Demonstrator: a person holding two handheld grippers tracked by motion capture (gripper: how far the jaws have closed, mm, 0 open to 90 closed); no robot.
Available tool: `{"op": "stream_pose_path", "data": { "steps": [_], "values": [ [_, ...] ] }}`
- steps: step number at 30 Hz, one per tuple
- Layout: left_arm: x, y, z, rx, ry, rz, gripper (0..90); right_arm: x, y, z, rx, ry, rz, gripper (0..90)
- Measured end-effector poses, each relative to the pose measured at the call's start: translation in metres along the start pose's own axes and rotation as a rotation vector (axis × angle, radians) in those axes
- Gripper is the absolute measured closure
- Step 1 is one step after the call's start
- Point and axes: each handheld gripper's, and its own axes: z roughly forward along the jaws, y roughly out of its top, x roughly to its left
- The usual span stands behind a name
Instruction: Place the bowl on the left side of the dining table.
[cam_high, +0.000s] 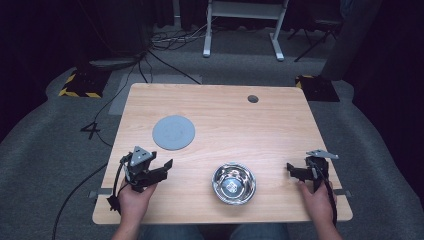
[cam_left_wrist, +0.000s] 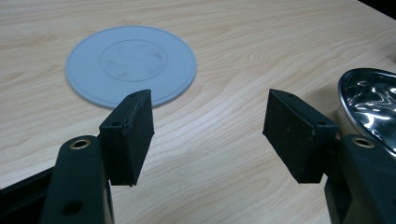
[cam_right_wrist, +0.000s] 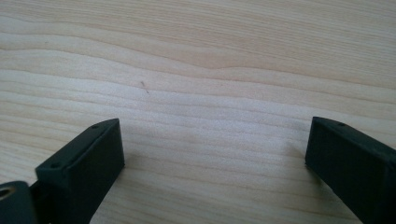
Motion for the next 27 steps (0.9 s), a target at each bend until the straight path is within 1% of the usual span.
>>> {"op": "stream_pose_path", "data": {
  "steps": [7,8,9,10,11,12,13,14,15,16,18,21,22,23,25,26,27],
  "values": [
    [-0.018,0.013,0.017,0.022,-0.063,0.041,34.0,0.0,0.0,0.0,-0.001,0.0,0.001,4.3],
    [-0.018,0.013,0.017,0.022,-0.063,0.041,34.0,0.0,0.0,0.0,-0.001,0.0,0.001,4.3],
    [-0.025,0.016,0.022,0.028,-0.075,0.058,34.0,0.0,0.0,0.0,-0.001,0.001,0.001,4.3],
    [-0.025,0.016,0.022,0.028,-0.075,0.058,34.0,0.0,0.0,0.0,-0.001,0.0,0.0,4.2],
    [-0.028,0.018,0.024,0.038,-0.079,0.076,34.0,0.0,0.0,0.0,-0.001,0.0,0.0,4.2],
    [-0.032,0.02,0.028,0.044,-0.087,0.087,33.9,0.0,0.0,0.0,-0.001,0.0,0.0,4.2],
    [-0.034,0.022,0.03,0.047,-0.09,0.099,33.9,0.0,0.0,0.0,-0.001,0.0,0.001,4.2],
    [-0.034,0.022,0.03,0.047,-0.09,0.099,33.9,0.0,0.0,0.0,-0.001,0.0,0.001,4.2],
    [-0.039,0.025,0.033,0.048,-0.104,0.1,33.9,0.0,0.0,0.0,0.0,0.002,0.003,4.3],
    [-0.039,0.025,0.033,0.048,-0.104,0.1,33.9,0.0,0.0,0.0,-0.001,0.001,0.002,4.3],
    [-0.045,0.029,0.037,0.047,-0.129,0.108,33.9,0.0,0.0,0.0,-0.001,0.001,0.001,4.2],
    [-0.05,0.032,0.041,0.053,-0.154,0.121,33.9,0.0,0.0,0.0,-0.002,0.0,0.001,4.2],
    [-0.052,0.033,0.042,0.067,-0.164,0.122,34.0,0.0,0.0,0.0,0.0,0.001,0.002,4.3],
    [-0.053,0.034,0.043,0.08,-0.184,0.113,34.6,0.0,0.0,0.0,0.0,0.001,0.002,4.3],
    [-0.054,0.035,0.044,0.095,-0.212,0.106,34.7,0.0,0.0,0.0,-0.001,0.001,0.002,4.3],
    [-0.054,0.035,0.044,0.095,-0.212,0.106,34.7,0.0,0.0,0.0,-0.001,0.001,0.002,4.3],
    [-0.055,0.035,0.045,0.102,-0.225,0.099,34.7,0.0,0.0,0.0,0.0,0.001,0.002,4.3]
  ]
}}
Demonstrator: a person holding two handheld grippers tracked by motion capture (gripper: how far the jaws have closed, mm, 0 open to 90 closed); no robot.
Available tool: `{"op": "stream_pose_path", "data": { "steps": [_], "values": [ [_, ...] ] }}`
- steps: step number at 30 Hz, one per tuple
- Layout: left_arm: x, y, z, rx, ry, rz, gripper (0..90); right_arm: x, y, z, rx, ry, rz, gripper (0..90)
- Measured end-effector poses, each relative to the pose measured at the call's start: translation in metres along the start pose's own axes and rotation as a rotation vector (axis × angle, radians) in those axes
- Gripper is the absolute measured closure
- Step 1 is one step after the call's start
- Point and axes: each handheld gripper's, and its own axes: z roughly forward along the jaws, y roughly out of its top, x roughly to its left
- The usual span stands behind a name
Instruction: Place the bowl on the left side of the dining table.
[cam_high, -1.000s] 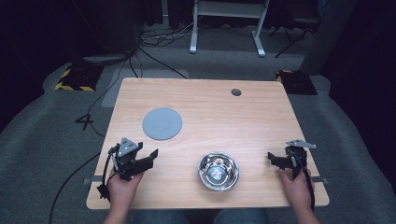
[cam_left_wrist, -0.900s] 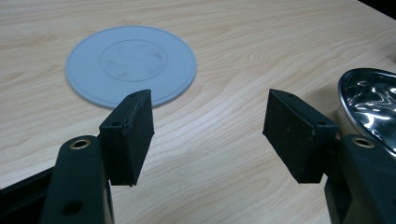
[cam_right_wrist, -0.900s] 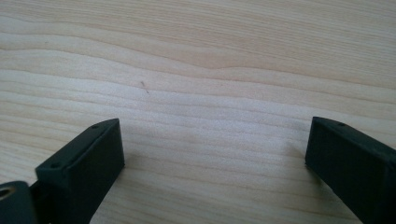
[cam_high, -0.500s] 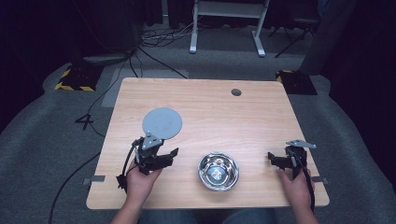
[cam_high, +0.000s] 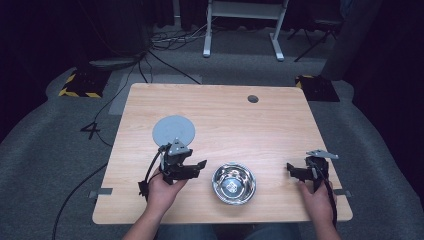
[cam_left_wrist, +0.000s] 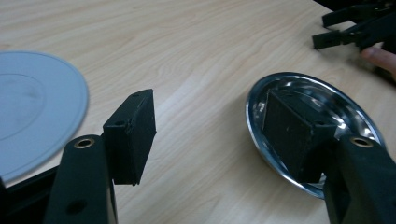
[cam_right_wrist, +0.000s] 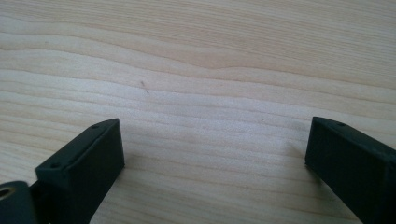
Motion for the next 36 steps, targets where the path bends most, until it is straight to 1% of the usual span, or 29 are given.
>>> {"op": "stream_pose_path", "data": {
  "steps": [1,2,3,4,5,6,10,11,12,13,14,15,16,17,18,20,22,23,24,26,28,30,31,32,33,35,36],
  "values": [
    [0.0,0.001,0.003,0.014,-0.009,-0.01,34.7,0.0,0.0,0.0,0.0,0.0,0.001,4.3],
    [0.0,0.001,0.003,0.014,-0.009,-0.01,34.6,0.0,0.0,0.0,0.0,0.0,0.001,4.3],
    [0.0,0.002,0.007,0.039,-0.021,-0.018,34.5,0.0,0.0,0.0,0.0,0.0,0.001,4.3],
    [0.0,0.002,0.009,0.052,-0.02,-0.021,34.5,0.0,0.0,0.0,0.0,0.0,0.0,4.3],
    [0.0,0.002,0.009,0.052,-0.02,-0.021,34.5,0.0,0.0,0.0,0.0,0.0,0.0,4.3],
    [0.0,0.003,0.016,0.078,-0.022,-0.024,34.5,0.0,0.0,0.0,0.0,-0.001,-0.001,4.3],
    [-0.002,0.003,0.033,0.132,-0.019,-0.025,34.5,0.0,0.0,0.0,0.0,0.0,0.0,4.3],
    [-0.003,0.004,0.038,0.141,-0.024,-0.025,34.6,0.0,0.0,0.0,0.0,0.0,0.0,4.3],
    [-0.005,0.004,0.042,0.155,-0.033,-0.033,34.6,0.0,0.0,0.0,-0.001,-0.001,0.0,4.3],
    [-0.005,0.005,0.047,0.172,-0.037,-0.026,34.6,0.0,0.0,0.0,0.001,0.0,0.0,4.2],
    [-0.007,0.006,0.051,0.191,-0.052,-0.026,34.5,0.0,0.0,0.0,-0.001,-0.001,-0.001,4.3],
    [-0.009,0.006,0.055,0.204,-0.054,-0.024,34.5,0.0,0.0,0.0,0.0,-0.001,-0.001,4.3],
    [-0.009,0.006,0.055,0.204,-0.054,-0.024,35.2,0.0,0.0,0.0,0.0,-0.001,-0.001,4.3],
    [-0.012,0.006,0.063,0.239,-0.074,-0.024,36.8,0.0,0.0,0.0,0.0,0.0,0.0,4.3],
    [-0.014,0.005,0.066,0.256,-0.083,-0.022,37.4,0.0,0.0,0.0,-0.001,-0.001,-0.001,4.3],
    [-0.017,0.003,0.071,0.29,-0.076,-0.013,39.7,0.0,0.0,0.0,0.0,-0.001,0.0,4.3],
    [-0.018,0.001,0.076,0.319,-0.072,-0.018,40.7,0.0,0.0,0.0,0.0,-0.001,-0.002,4.3],
    [-0.019,0.001,0.078,0.334,-0.081,-0.028,42.1,0.0,0.0,0.0,-0.001,-0.001,-0.001,4.2],
    [-0.02,0.0,0.08,0.346,-0.09,-0.046,43.9,0.0,0.0,0.0,-0.001,-0.002,-0.002,4.3],
    [-0.021,0.0,0.084,0.377,-0.095,-0.063,44.6,0.0,0.0,0.0,-0.001,-0.001,-0.002,4.3],
    [-0.023,-0.001,0.089,0.411,-0.092,-0.071,46.0,0.0,0.0,0.0,-0.001,-0.001,-0.001,4.3],
    [-0.024,-0.002,0.093,0.433,-0.102,-0.078,47.0,0.0,0.0,0.0,-0.001,-0.002,-0.002,4.2],
    [-0.024,-0.002,0.095,0.442,-0.11,-0.072,47.5,0.0,0.0,0.0,-0.001,-0.002,-0.001,4.3],
    [-0.024,-0.002,0.095,0.442,-0.11,-0.072,47.8,0.0,0.0,0.0,-0.001,-0.002,-0.001,4.3],
    [-0.026,-0.002,0.095,0.447,-0.111,-0.083,48.6,0.0,0.0,0.0,0.0,0.0,0.001,4.3],
    [-0.027,-0.002,0.096,0.453,-0.111,-0.081,49.4,0.0,0.0,0.0,-0.001,-0.001,-0.001,4.3],
    [-0.029,-0.001,0.097,0.454,-0.098,-0.069,50.1,0.0,0.0,0.0,0.0,-0.001,0.0,4.3]
  ]
}}
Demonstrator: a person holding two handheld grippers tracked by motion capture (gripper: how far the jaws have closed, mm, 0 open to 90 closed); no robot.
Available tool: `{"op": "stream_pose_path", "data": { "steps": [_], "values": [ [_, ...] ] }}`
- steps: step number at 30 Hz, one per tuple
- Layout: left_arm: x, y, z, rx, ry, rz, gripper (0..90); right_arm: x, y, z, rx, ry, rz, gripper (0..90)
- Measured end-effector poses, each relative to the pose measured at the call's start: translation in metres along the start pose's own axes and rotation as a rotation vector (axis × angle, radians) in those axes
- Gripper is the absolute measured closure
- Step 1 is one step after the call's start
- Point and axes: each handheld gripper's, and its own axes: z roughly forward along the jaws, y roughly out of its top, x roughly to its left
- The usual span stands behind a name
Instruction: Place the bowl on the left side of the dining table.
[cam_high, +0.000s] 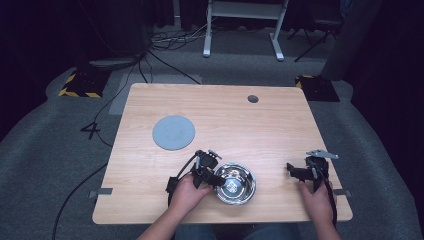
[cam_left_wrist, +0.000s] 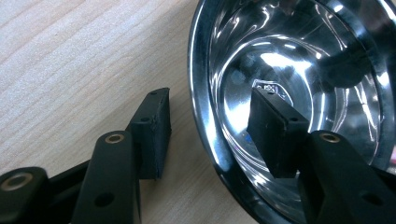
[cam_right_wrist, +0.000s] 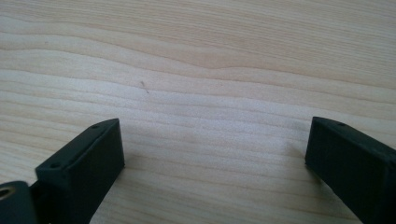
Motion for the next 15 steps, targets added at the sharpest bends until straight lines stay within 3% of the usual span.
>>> {"op": "stream_pose_path", "data": {
  "steps": [8,15],
  "values": [
    [-0.0064,-0.0003,0.0031,-0.016,0.049,0.041,62.3,0.0001,0.0,0.0,0.0,0.0,0.001,4.3],
    [-0.0052,-0.0009,0.0051,-0.026,0.024,0.042,76.7,0.0,0.0,0.0,0.0,0.001,0.001,4.3]
  ]
}}
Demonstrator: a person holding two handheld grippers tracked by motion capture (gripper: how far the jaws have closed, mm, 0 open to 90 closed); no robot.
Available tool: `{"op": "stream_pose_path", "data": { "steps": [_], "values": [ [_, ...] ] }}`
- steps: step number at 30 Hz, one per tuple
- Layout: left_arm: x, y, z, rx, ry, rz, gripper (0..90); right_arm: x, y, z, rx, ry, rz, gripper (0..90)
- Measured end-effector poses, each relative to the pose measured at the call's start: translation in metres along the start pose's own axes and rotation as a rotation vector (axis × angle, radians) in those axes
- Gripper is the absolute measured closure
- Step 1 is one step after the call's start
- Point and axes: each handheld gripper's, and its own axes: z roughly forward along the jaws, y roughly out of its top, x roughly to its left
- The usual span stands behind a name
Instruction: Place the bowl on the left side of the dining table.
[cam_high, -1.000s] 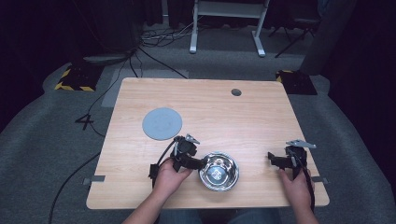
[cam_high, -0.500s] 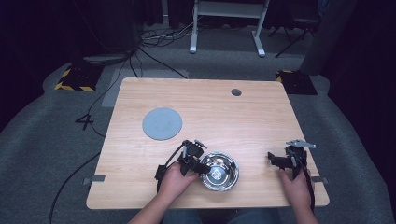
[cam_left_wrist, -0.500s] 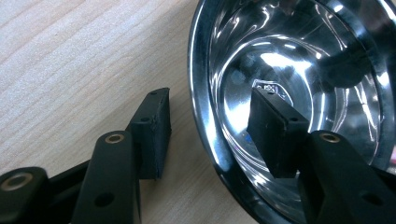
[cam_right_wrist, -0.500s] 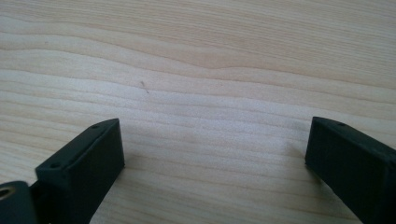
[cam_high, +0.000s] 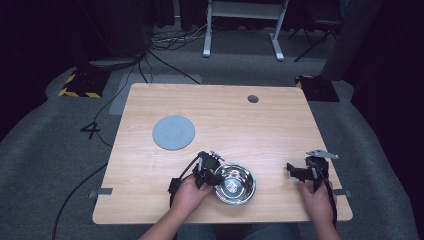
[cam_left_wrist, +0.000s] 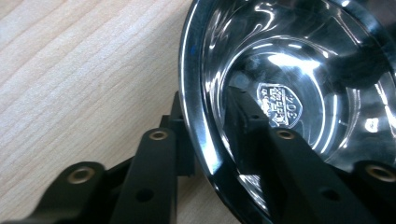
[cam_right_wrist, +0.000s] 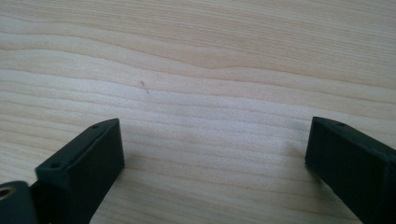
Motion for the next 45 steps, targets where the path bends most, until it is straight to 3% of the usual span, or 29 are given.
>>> {"op": "stream_pose_path", "data": {
  "steps": [9,13,14,17,18,28,31,37,38,45],
  "values": [
    [0.006,-0.001,-0.003,-0.051,-0.089,-0.05,83.8,0.0,0.0,0.0,0.0,-0.001,0.0,4.3],
    [0.004,-0.001,-0.01,-0.06,-0.097,-0.042,85.5,0.0,0.0,0.0,-0.001,-0.001,-0.001,4.3],
    [0.004,-0.001,-0.012,-0.066,-0.117,-0.052,85.0,0.0,0.0,0.0,0.0,0.0,0.0,4.3],
    [0.004,-0.001,-0.016,-0.072,-0.109,-0.055,84.7,0.0,0.0,0.0,0.0,-0.001,-0.001,4.3],
    [0.004,-0.002,-0.017,-0.078,-0.125,-0.062,84.8,0.0,0.0,0.0,0.0,-0.001,-0.001,4.3],
    [0.004,-0.003,-0.026,-0.102,-0.113,-0.067,84.9,0.0,0.0,0.0,0.0,-0.001,-0.001,4.3],
    [0.008,-0.005,-0.033,-0.109,-0.087,-0.064,84.8,0.0,0.0,0.0,0.0,0.0,0.0,4.3],
    [0.019,-0.011,-0.043,-0.122,-0.057,-0.093,84.8,0.0,0.0,0.0,0.0,0.0,0.0,4.3],
    [0.023,-0.015,-0.048,-0.131,-0.051,-0.115,84.8,0.0,0.0,0.0,0.0,0.0,-0.001,4.3],
    [0.042,-0.03,-0.07,-0.164,-0.006,-0.169,84.9,0.0,0.0,0.0,0.0,0.0,0.0,4.3]
  ]
}}
